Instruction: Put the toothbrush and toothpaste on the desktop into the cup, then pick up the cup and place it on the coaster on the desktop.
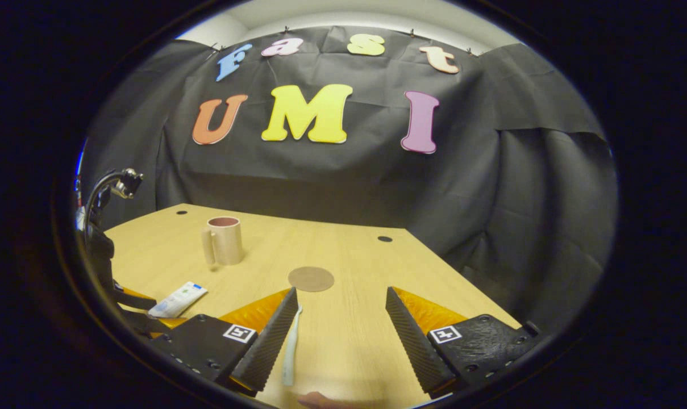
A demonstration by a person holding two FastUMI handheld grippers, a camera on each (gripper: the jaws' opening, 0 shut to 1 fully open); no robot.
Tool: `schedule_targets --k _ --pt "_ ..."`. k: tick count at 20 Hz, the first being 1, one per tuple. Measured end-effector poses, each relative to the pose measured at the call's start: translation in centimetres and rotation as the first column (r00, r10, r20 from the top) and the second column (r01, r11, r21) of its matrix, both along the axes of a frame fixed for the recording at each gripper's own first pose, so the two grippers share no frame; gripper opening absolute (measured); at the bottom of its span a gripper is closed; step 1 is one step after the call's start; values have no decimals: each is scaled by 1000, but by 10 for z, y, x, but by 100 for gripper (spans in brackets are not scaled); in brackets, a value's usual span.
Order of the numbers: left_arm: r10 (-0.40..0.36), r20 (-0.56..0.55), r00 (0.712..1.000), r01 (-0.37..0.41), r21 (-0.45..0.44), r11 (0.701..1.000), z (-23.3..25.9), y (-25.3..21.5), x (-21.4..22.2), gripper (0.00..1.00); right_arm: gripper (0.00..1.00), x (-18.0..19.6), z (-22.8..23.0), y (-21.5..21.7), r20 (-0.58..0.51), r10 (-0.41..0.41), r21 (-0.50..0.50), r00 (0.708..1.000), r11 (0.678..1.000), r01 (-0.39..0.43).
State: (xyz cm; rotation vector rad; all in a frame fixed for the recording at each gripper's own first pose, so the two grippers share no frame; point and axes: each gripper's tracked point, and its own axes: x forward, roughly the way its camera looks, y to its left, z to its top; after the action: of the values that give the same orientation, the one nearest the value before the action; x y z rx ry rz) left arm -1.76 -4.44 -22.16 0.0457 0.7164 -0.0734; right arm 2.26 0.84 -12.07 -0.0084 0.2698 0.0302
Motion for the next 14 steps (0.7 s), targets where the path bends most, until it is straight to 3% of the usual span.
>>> schedule_targets --k 4,6,9,10,11,12,14 --pt "-8 47 999 8 0 1000 -2 6 7 67 95 3 -3 6 -19 20 -16 1000 1000 -21" --pt "-14 57 998 15 -8 1000 -2 5 8 47 95 7 -4 4 -25 16 -26 1000 1000 -17" --pt "-21 72 997 23 -21 1000 -1 7 5 42 95 11 -5 8 -34 16 -30 999 999 -17" --pt "-29 77 997 30 -17 999 0 8 6 47 95 12 -7 10 -37 18 -29 999 999 -20" --pt "-27 84 996 29 -22 999 0 8 6 41 95 14 -8 12 -45 19 -30 999 999 -20" --pt "-25 96 995 28 -30 999 2 8 5 41 95 15 -12 15 -55 24 -26 998 999 -26" --pt "22 123 992 -18 -32 999 4 16 8 41 96 17 -22 21 -98 27 -12 995 1000 -28"
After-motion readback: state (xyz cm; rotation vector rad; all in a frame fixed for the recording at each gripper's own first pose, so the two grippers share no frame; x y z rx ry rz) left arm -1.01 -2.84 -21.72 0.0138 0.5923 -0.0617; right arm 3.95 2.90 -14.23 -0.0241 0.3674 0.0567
